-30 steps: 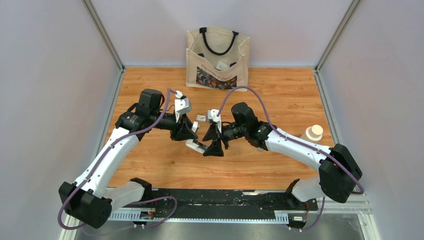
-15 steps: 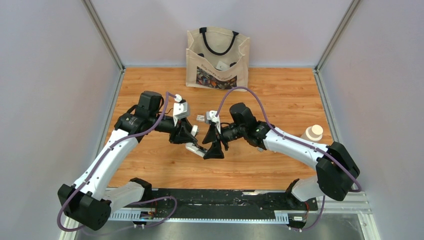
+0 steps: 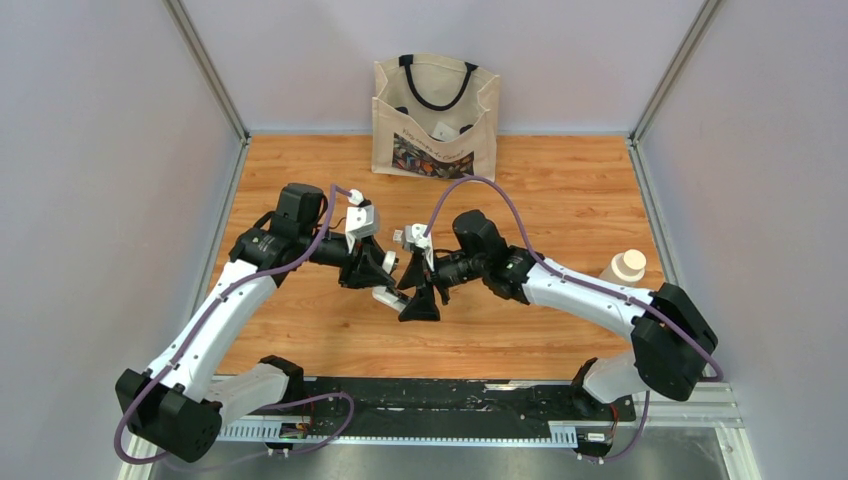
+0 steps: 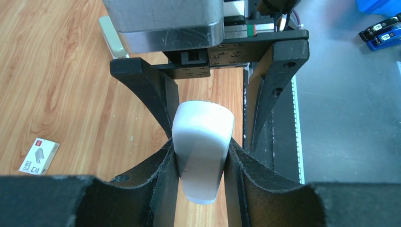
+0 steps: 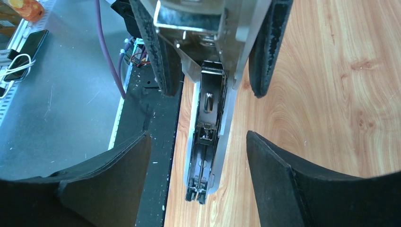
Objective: Load the staples into the stapler
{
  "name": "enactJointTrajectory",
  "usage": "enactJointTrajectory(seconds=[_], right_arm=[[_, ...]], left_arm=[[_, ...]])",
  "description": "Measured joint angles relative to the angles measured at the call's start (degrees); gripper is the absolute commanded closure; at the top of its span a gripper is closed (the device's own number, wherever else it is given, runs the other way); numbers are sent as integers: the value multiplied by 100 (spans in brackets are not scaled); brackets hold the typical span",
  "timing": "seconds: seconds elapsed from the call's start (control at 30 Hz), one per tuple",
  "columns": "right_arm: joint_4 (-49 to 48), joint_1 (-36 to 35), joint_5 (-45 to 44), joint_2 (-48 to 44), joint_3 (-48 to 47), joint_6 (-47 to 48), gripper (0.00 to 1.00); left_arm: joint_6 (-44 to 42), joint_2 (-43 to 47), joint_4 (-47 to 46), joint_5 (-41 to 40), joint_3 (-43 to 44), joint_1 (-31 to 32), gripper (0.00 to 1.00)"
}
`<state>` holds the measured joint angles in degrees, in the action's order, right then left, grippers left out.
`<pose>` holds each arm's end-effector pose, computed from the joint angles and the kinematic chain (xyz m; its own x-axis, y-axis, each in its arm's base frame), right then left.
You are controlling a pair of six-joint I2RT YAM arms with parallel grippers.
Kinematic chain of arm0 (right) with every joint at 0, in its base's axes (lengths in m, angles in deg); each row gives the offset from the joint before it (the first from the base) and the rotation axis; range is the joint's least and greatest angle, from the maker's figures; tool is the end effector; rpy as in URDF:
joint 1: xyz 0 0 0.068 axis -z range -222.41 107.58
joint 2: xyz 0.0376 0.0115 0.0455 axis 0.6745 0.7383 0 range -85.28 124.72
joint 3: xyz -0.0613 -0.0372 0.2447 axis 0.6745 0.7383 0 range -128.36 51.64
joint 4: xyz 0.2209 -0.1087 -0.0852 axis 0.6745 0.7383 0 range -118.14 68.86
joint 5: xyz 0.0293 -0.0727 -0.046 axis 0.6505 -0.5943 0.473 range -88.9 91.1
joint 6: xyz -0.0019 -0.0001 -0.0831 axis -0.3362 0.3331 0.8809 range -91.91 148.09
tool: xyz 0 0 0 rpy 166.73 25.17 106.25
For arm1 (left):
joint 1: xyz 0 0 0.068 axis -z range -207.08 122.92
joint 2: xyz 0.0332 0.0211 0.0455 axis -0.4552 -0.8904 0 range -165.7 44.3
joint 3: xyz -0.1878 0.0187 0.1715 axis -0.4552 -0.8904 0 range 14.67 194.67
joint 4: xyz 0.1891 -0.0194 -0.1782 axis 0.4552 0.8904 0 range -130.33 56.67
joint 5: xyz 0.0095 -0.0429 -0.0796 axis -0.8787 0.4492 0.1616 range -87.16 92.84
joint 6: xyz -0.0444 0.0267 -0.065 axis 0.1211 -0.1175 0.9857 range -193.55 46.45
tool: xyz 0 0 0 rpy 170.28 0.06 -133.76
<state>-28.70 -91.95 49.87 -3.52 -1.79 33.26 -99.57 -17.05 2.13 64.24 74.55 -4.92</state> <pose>0.1765 0.2909 0.2368 -0.2169 -0.3458 -0.9129 -0.9568 -0.1103 0.2690 0.1853 -0.1443 0.3072 -0.2414 0.3250 -0.9144 0.9704 0.0694 -0.2315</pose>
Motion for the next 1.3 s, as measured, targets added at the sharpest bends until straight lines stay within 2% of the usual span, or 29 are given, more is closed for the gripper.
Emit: enactJointTrajectory(seconds=[0.6, 1.03, 1.3], right_arm=[[-50, -144, -671, 142, 0, 55, 41], [-35, -146, -715, 142, 0, 114, 52], [-22, -201, -737, 142, 0, 144, 62]], left_arm=[[125, 136, -203, -96, -105, 0, 100], [190, 136, -317, -219, -122, 0, 100], [238, 136, -374, -269, -122, 0, 100]])
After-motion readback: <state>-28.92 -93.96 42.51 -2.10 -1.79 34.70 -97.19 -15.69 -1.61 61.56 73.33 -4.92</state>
